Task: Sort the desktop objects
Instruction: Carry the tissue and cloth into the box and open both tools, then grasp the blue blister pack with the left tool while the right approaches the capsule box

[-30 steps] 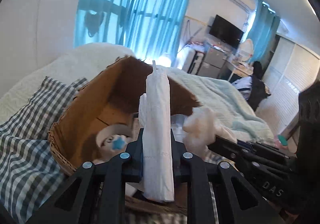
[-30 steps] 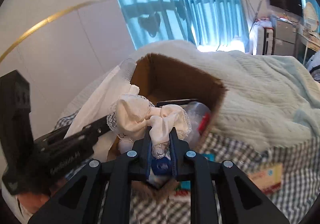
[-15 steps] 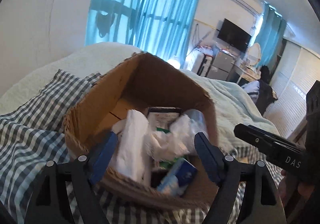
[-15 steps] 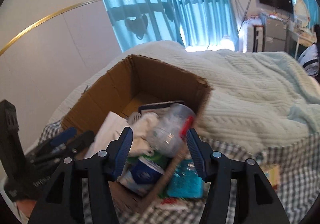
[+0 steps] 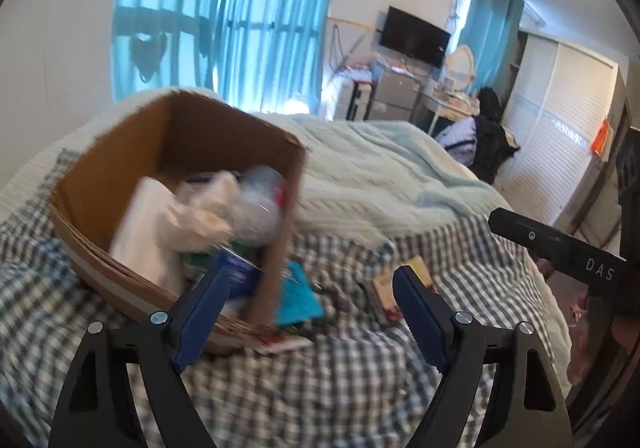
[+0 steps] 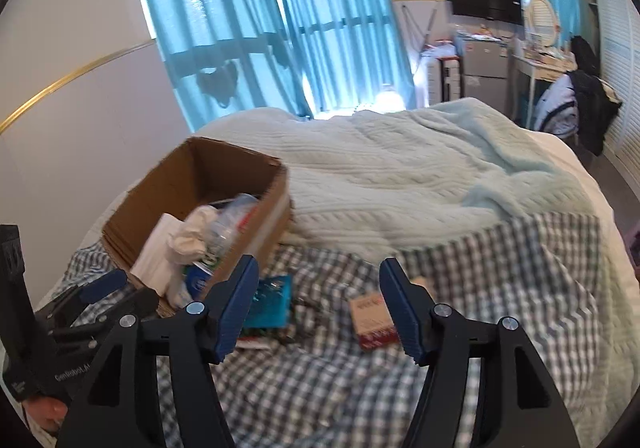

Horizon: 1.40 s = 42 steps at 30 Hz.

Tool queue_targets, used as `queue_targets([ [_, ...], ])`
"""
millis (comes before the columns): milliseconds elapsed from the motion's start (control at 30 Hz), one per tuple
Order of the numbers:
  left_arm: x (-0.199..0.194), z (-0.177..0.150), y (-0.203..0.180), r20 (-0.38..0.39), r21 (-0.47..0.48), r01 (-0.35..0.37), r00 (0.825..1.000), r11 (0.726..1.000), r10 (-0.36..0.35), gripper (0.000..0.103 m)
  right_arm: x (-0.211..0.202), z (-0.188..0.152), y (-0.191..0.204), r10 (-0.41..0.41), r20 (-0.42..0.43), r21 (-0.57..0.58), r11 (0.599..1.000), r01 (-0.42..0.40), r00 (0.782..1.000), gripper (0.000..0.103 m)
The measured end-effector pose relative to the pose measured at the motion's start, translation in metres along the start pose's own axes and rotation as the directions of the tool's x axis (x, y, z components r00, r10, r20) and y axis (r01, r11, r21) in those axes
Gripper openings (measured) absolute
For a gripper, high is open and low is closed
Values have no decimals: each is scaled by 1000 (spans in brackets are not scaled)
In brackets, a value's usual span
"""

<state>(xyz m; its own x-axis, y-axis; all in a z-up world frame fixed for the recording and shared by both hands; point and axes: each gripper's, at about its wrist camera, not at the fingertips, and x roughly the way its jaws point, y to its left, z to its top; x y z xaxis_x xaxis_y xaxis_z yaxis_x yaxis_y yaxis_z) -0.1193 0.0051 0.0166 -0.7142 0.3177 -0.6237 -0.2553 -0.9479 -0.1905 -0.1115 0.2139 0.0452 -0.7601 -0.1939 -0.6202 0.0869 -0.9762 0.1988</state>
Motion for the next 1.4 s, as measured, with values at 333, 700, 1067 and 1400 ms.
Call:
queue_targets([
  [333,69,-35,-54,-145,59,-26,989,998,34,86,36,-42,-59,-31,-106,74,996,39,994,70],
  [700,173,-56,-61,-239,205,-53,965,977,103,86,137,-65,-95,-61,-294,135,985,104,954,70],
  [1067,181,-45,-16,-235,142,-40,969,989,73,83,145,-77,-91,-88,-340,126,982,138,936,71],
  [1400,169,-23,46,-282,10,-101,954,995,100,55,137,-81,-84,-108,-333,104,983,150,937,71],
])
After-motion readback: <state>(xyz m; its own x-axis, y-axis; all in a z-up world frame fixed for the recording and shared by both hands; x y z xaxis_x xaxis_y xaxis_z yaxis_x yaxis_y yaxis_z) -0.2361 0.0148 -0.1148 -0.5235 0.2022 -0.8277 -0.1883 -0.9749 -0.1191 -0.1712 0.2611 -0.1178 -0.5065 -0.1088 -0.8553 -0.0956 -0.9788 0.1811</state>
